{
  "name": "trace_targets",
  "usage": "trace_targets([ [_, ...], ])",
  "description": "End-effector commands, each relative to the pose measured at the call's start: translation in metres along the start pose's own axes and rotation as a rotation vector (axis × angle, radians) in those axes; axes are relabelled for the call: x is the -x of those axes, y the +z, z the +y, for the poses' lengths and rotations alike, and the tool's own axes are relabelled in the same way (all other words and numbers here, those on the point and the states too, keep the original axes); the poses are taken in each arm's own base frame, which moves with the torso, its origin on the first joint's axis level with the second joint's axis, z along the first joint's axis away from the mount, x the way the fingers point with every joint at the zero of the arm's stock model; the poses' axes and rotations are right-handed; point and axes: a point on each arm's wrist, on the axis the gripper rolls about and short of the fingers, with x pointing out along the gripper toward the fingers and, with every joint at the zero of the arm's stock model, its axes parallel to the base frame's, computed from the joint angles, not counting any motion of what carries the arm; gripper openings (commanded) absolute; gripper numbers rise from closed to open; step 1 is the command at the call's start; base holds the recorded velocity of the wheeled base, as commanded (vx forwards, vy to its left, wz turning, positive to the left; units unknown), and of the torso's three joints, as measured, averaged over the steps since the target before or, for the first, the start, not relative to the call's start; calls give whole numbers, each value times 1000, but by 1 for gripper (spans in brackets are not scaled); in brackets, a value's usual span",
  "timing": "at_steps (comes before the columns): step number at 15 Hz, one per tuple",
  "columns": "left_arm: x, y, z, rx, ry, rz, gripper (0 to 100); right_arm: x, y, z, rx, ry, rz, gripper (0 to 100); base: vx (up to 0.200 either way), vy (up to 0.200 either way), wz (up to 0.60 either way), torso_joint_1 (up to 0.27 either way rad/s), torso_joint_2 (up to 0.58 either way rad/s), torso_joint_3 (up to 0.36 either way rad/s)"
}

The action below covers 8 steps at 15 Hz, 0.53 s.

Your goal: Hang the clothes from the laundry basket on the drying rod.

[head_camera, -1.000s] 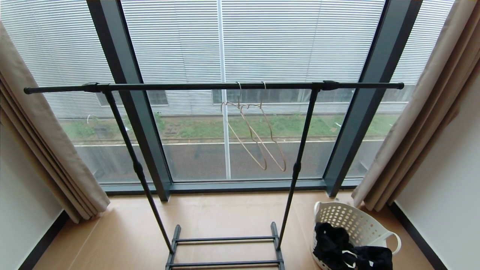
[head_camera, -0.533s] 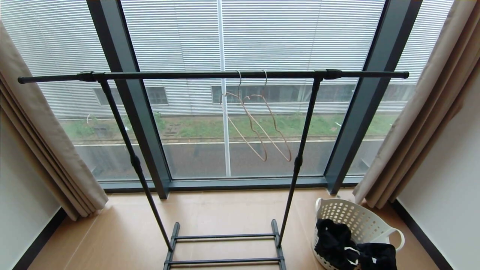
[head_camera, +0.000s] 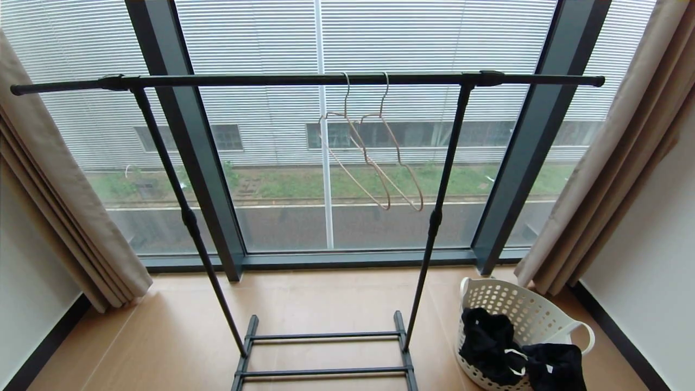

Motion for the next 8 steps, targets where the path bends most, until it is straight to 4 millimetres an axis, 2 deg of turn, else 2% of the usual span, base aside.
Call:
trace_targets([
  [1, 0, 0, 0, -1, -1, 0, 100, 0, 0, 0, 1, 1, 0, 100, 0, 0, 0, -217, 549, 320],
  [8, 0, 0, 0, 2, 2, 0, 100, 0, 0, 0, 1, 1, 0, 100, 0, 0, 0, -203, 532, 328],
])
